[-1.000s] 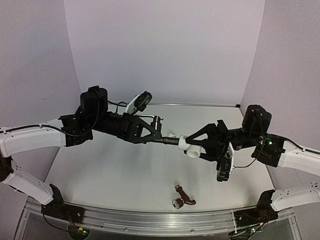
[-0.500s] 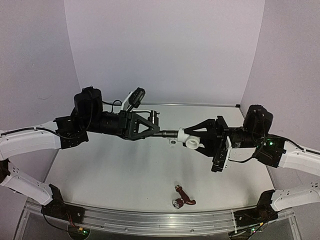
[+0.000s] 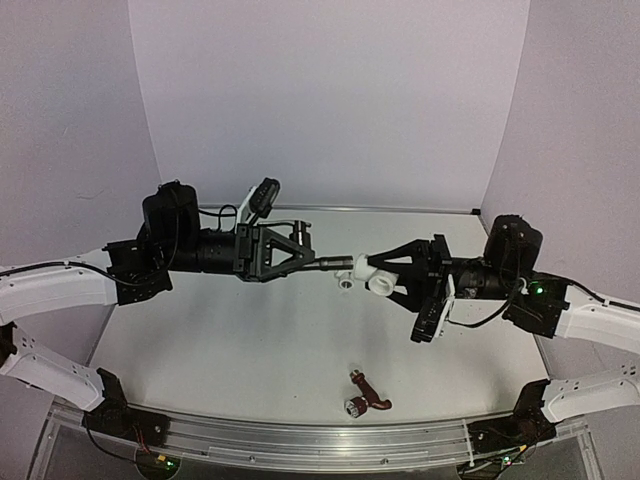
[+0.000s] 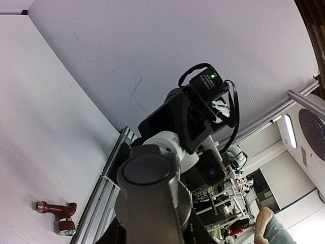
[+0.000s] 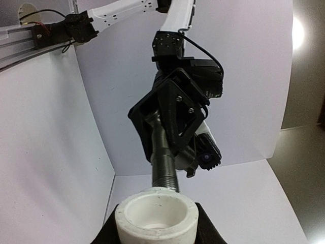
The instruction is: Install the water faucets
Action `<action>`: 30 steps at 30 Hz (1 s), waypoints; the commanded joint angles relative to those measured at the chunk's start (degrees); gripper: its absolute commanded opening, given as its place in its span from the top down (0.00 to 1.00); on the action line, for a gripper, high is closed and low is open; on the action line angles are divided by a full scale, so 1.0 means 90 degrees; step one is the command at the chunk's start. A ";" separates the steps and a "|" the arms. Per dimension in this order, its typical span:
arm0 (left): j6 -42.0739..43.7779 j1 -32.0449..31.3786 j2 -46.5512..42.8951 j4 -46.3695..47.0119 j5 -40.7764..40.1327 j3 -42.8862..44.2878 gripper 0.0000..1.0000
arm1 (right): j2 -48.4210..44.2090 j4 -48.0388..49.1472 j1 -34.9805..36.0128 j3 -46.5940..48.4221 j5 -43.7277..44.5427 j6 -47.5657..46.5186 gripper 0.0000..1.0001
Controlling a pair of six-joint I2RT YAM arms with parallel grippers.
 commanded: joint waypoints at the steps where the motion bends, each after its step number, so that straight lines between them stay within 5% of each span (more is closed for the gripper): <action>1: 0.0023 -0.0015 -0.0064 0.0397 0.0678 0.0257 1.00 | -0.0271 0.0228 0.0009 -0.0161 -0.0749 -0.1117 1.00; 8: 0.0278 -0.0026 -0.0154 -0.0090 0.1661 0.0476 1.00 | -0.0220 -0.0138 0.0014 -0.0024 -0.1554 -0.2303 1.00; 30: -0.0206 -0.0036 0.0187 -0.0174 0.1637 0.0486 1.00 | 0.0225 -0.0350 0.0014 0.0365 -0.2109 -0.3577 1.00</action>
